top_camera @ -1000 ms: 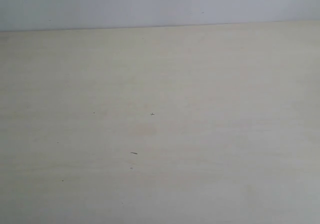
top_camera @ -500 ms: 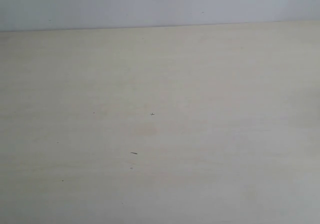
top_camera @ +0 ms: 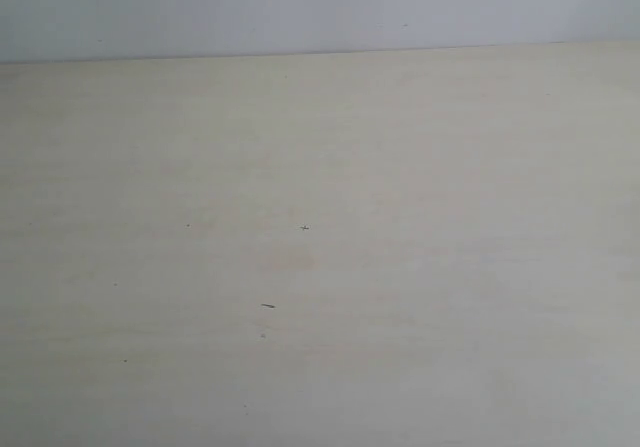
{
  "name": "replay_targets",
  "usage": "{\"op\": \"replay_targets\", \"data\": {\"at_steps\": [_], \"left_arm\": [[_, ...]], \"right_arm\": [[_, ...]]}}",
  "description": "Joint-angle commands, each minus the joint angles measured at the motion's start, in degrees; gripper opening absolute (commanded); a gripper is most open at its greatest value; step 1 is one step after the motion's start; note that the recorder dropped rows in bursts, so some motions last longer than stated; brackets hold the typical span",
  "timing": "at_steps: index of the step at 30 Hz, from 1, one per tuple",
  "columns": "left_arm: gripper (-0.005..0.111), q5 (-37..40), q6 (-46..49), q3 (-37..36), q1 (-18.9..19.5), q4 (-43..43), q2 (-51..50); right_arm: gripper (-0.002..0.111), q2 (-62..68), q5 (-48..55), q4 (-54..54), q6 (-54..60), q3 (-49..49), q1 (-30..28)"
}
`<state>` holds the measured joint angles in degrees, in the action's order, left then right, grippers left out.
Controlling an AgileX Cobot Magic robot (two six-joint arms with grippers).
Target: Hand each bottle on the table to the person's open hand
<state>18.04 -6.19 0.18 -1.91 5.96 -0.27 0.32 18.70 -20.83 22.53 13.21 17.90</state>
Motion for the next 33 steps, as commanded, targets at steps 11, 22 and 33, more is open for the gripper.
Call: {"op": "replay_targets", "data": {"at_steps": [11, 22, 33], "left_arm": [[0.002, -0.09, -0.17, -0.18, -0.32, -0.20, 0.27], [0.002, -0.09, -0.17, -0.18, -0.32, -0.20, 0.27], [0.002, -0.09, -0.17, -0.18, -0.32, -0.20, 0.27]], "right_arm": [[0.001, -0.32, -0.37, 0.68, 0.41, -0.25, 0.13], [0.001, -0.32, -2.43, 3.11, 0.41, -0.25, 0.13], [0.001, -0.32, -7.02, 2.87, 0.41, 1.14, 0.13]]}}
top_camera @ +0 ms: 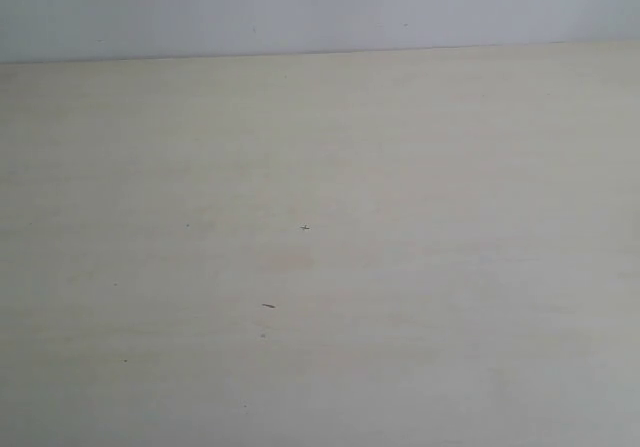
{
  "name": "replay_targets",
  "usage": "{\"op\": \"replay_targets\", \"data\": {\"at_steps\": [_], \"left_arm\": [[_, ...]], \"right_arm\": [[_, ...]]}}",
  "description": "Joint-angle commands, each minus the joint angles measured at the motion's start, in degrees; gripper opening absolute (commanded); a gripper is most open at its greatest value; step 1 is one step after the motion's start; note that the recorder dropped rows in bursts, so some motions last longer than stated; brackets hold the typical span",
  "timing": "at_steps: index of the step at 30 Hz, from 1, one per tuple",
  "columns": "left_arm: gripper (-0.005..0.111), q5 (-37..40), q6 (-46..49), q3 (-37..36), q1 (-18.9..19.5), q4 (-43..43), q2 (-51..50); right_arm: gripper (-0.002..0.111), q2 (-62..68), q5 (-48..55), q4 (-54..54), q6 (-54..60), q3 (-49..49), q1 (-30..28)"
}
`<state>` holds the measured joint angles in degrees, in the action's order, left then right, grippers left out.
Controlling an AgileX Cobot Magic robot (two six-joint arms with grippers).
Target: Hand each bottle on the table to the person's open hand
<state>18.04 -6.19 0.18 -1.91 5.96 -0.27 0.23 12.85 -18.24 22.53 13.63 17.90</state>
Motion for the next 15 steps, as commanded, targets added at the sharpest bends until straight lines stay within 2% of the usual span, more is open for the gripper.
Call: {"op": "replay_targets", "data": {"at_steps": [1, 15], "left_arm": [[0.002, -0.09, -0.17, -0.18, -0.32, -0.20, 0.27], [0.002, -0.09, -0.17, -0.18, -0.32, -0.20, 0.27]], "right_arm": [[0.001, -0.23, -1.11, 0.28, 0.41, 0.73, 0.13], [0.001, -0.23, -1.00, 2.41, 2.51, 0.73, 0.13]]}}
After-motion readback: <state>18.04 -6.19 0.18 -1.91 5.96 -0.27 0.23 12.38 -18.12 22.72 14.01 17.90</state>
